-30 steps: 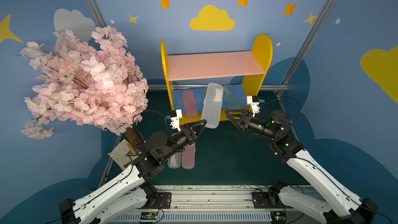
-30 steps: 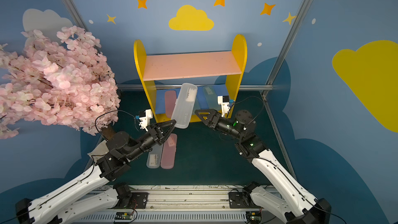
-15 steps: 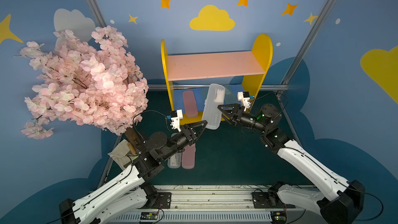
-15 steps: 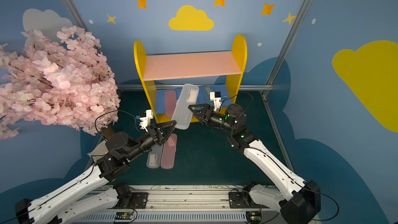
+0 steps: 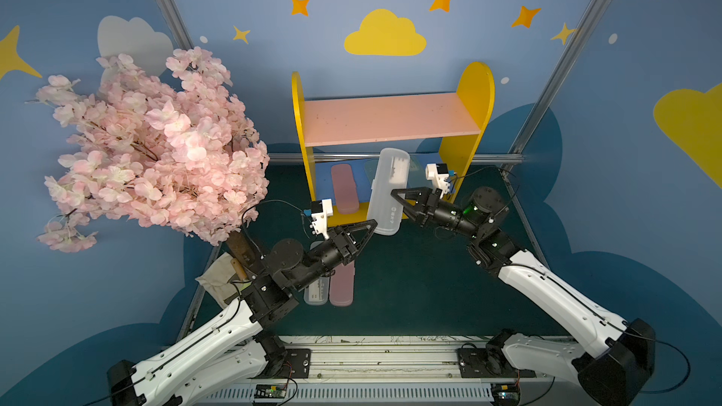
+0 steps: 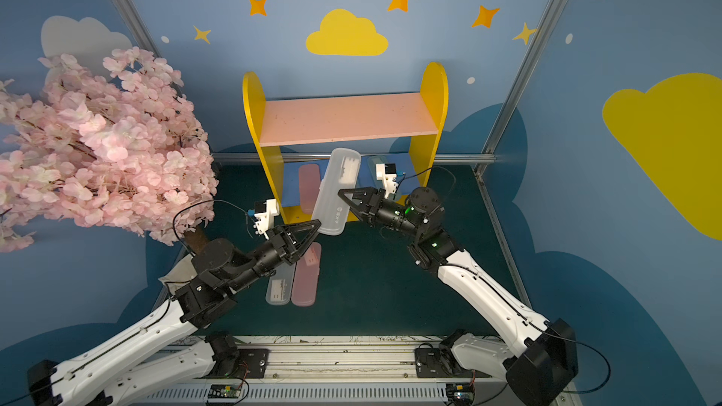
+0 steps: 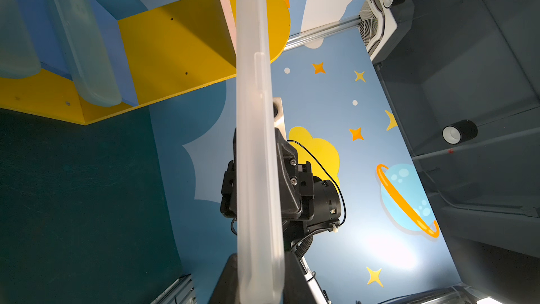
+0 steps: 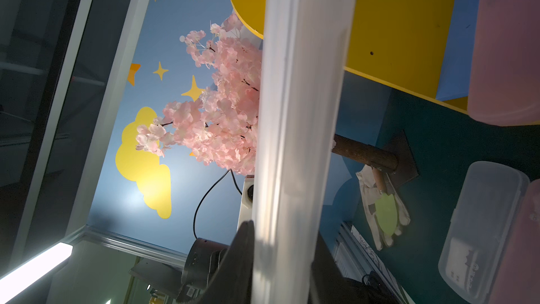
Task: Remove the pencil cases from the shelf
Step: Place the pencil case at the center of the board.
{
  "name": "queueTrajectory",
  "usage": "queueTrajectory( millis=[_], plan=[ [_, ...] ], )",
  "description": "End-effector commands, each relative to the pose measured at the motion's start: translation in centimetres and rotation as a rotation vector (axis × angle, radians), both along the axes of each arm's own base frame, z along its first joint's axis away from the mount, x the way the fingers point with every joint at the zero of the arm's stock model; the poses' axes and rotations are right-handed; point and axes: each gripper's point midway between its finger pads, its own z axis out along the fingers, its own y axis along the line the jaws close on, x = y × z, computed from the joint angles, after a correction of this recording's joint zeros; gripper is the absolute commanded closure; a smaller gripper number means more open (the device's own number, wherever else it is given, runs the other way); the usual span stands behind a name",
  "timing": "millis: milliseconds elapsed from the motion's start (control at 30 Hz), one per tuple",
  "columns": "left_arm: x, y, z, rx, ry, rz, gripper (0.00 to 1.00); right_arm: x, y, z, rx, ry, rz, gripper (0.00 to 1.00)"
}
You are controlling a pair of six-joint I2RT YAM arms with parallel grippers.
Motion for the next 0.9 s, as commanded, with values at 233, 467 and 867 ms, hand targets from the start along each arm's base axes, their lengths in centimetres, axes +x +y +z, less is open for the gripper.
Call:
queueTrajectory(
  millis=[233, 467, 867],
  plan=[
    [0.8, 4.0, -2.3, 0.198, 0.027, 0.2, 0.0, -0.3, -0.6, -3.2, -0.102, -0.014, -0.028, 0.82],
    [0.9, 6.7, -5.0, 0.411, -0.017, 0.299, 0.0, -1.3, -2.0, -9.7, -0.306, -0.035, -0.053, 0.82],
    [0.5, 10.0, -8.9, 0.564, -0.039, 0.394, 0.0, -3.4, -0.4, -20.5, -0.48, 0.008, 0.024, 0.82]
  ],
)
